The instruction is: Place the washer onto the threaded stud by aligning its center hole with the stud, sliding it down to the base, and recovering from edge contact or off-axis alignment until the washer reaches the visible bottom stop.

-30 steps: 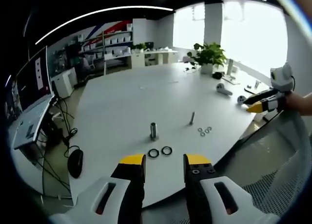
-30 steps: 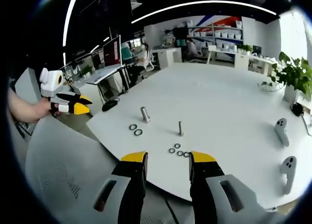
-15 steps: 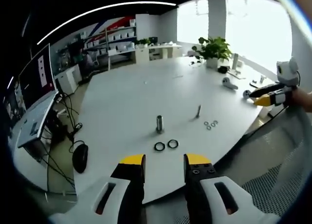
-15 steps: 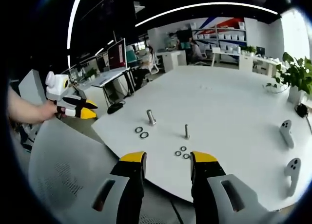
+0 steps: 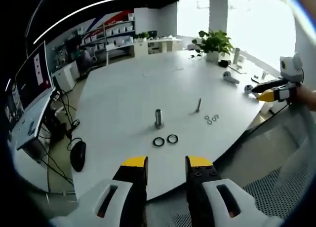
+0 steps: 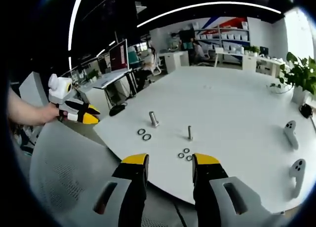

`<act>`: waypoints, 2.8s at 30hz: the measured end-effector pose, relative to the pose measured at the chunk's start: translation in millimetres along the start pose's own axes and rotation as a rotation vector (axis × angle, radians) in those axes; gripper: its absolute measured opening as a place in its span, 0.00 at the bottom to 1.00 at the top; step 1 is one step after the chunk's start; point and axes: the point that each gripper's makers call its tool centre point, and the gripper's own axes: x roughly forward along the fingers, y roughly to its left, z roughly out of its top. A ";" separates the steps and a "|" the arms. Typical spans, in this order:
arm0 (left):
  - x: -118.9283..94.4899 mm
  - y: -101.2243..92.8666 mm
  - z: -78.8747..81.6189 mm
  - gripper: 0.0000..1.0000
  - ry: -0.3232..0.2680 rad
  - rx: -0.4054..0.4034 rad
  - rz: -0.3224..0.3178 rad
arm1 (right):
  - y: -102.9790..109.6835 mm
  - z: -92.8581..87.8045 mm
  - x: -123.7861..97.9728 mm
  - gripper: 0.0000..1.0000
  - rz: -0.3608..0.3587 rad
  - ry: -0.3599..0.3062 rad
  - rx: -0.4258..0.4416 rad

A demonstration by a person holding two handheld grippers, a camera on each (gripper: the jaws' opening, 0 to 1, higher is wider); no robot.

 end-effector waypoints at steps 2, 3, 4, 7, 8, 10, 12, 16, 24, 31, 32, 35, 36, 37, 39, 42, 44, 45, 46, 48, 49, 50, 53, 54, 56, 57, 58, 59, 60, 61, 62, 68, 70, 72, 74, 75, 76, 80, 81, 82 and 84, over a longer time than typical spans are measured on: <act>-0.4 1.9 2.4 0.28 -0.012 -0.013 -0.001 | -0.2 -0.5 0.3 0.37 0.001 0.004 0.002; 0.2 0.5 3.8 0.29 -0.016 -0.013 -0.006 | -0.2 -0.7 0.4 0.37 0.002 0.005 0.001; 0.3 -1.2 4.4 0.29 -0.017 -0.010 -0.009 | -0.6 -0.5 0.3 0.37 0.001 0.004 0.000; 4.4 -12.3 -7.3 0.29 0.039 -0.006 -0.070 | -2.6 0.7 -1.5 0.37 -0.010 -0.006 0.011; 6.5 -20.3 -14.6 0.29 0.075 -0.035 -0.117 | -2.6 0.3 -1.5 0.37 -0.011 -0.004 0.013; 10.3 -29.8 -34.5 0.30 0.189 -0.036 -0.168 | -1.8 -1.4 -1.1 0.37 -0.009 0.006 0.013; 12.2 -23.4 -28.8 0.30 0.173 0.105 -0.114 | 1.1 -5.7 1.6 0.38 0.010 0.033 0.001; 9.8 -26.0 -20.9 0.31 0.127 0.020 -0.136 | -2.9 -2.9 -0.8 0.38 -0.002 0.014 0.023; 9.3 -10.6 -14.9 0.32 0.104 -0.029 -0.073 | -2.6 -0.7 -0.3 0.38 0.003 0.006 0.018; 13.6 -8.3 -19.1 0.32 0.163 -0.007 -0.074 | -6.6 -3.1 0.7 0.39 -0.016 0.020 0.040; 14.2 -8.5 -19.6 0.32 0.169 -0.012 -0.079 | -5.6 -3.7 0.6 0.39 -0.016 0.023 0.031; 18.7 -4.9 -21.2 0.34 0.200 -0.012 -0.084 | -5.9 -3.5 0.5 0.39 -0.014 0.021 0.031; 22.6 -2.5 -20.1 0.33 0.209 -0.002 -0.085 | -5.4 -3.1 0.5 0.39 -0.009 0.019 0.035; 26.6 -0.1 -20.3 0.33 0.230 0.010 -0.083 | -4.8 -2.6 0.5 0.39 -0.007 0.018 0.031; 34.9 2.5 -18.4 0.34 0.246 0.038 -0.078 | -4.1 -1.4 0.8 0.39 -0.005 0.013 0.015; 49.2 2.5 -15.5 0.34 0.262 0.034 -0.085 | -4.4 -2.0 0.5 0.39 -0.006 0.013 0.023; 59.1 -0.6 -13.5 0.34 0.277 0.035 -0.098 | -3.7 -3.6 1.3 0.39 0.000 0.024 0.024; 63.2 -1.7 -13.2 0.33 0.286 0.039 -0.105 | -2.8 -3.9 1.7 0.39 0.004 0.027 0.021; 69.4 -3.3 -14.3 0.33 0.304 0.047 -0.116 | -2.2 -4.2 2.0 0.39 0.006 0.029 0.016; 79.9 -1.6 -16.1 0.32 0.335 0.081 -0.117 | -1.4 -5.2 2.2 0.39 0.009 0.033 0.014; 97.9 1.3 -14.5 0.33 0.347 0.089 -0.113 | -3.3 -4.5 1.1 0.39 0.000 0.025 0.025; 101.9 1.4 -15.2 0.33 0.354 0.078 -0.113 | -3.6 -4.5 1.1 0.39 -0.001 0.025 0.025; 113.4 0.8 -17.4 0.33 0.381 0.074 -0.109 | -3.5 -6.2 2.3 0.39 0.002 0.038 0.015; 116.0 1.4 -17.3 0.33 0.385 0.075 -0.109 | -3.1 -6.2 2.3 0.39 0.003 0.039 0.013; 123.4 5.3 -18.0 0.33 0.402 0.074 -0.113 | -3.2 -6.5 2.4 0.39 0.003 0.040 0.010; 126.1 7.4 -19.1 0.33 0.412 0.074 -0.113 | -3.2 -6.5 2.4 0.39 0.003 0.039 0.011; 128.6 9.7 -20.0 0.33 0.419 0.075 -0.111 | -3.4 -6.2 2.1 0.38 0.002 0.038 0.011; 130.5 11.8 -20.7 0.33 0.428 0.075 -0.109 | -3.5 -5.9 2.0 0.38 0.002 0.036 0.012; 132.2 15.0 -22.7 0.33 0.446 0.067 -0.103 | -3.7 -5.4 2.2 0.38 0.003 0.032 0.015; 133.7 15.7 -23.4 0.33 0.453 0.059 -0.101 | -4.0 -5.3 2.4 0.38 0.003 0.031 0.016; 136.4 16.1 -23.8 0.33 0.460 0.050 -0.103 | -3.9 -5.2 2.2 0.38 0.003 0.032 0.017; 149.9 19.4 -32.5 0.33 0.529 0.074 -0.100 | -3.3 -6.9 2.7 0.38 0.010 0.039 0.018; 155.3 11.1 -33.9 0.34 0.526 0.014 -0.116 | -5.0 -5.7 2.1 0.38 0.005 0.031 0.030; 158.3 8.0 -34.1 0.33 0.530 0.054 -0.110 | -4.9 -4.4 1.8 0.38 0.005 0.024 0.030; 161.9 7.9 -36.2 0.33 0.549 0.084 -0.108 | -4.1 -5.8 2.2 0.38 0.009 0.032 0.025; 164.4 8.5 -36.7 0.34 0.553 0.080 -0.105 | -3.6 -7.0 2.5 0.38 0.012 0.038 0.024; 166.2 8.8 -37.0 0.34 0.559 0.076 -0.103 | -3.9 -7.0 2.6 0.38 0.011 0.038 0.024; 172.7 12.6 -35.9 0.34 0.569 0.073 -0.084 | -5.9 -5.6 1.3 0.38 0.001 0.026 0.035; 172.8 12.9 -35.5 0.34 0.573 0.075 -0.078 | -5.6 -5.9 1.4 0.38 0.003 0.028 0.035; 173.3 13.3 -35.7 0.34 0.578 0.075 -0.077 | -5.2 -6.0 1.8 0.38 0.005 0.030 0.033; 175.9 14.7 -37.2 0.34 0.595 0.083 -0.083 | -4.3 -5.9 2.5 0.38 0.009 0.031 0.027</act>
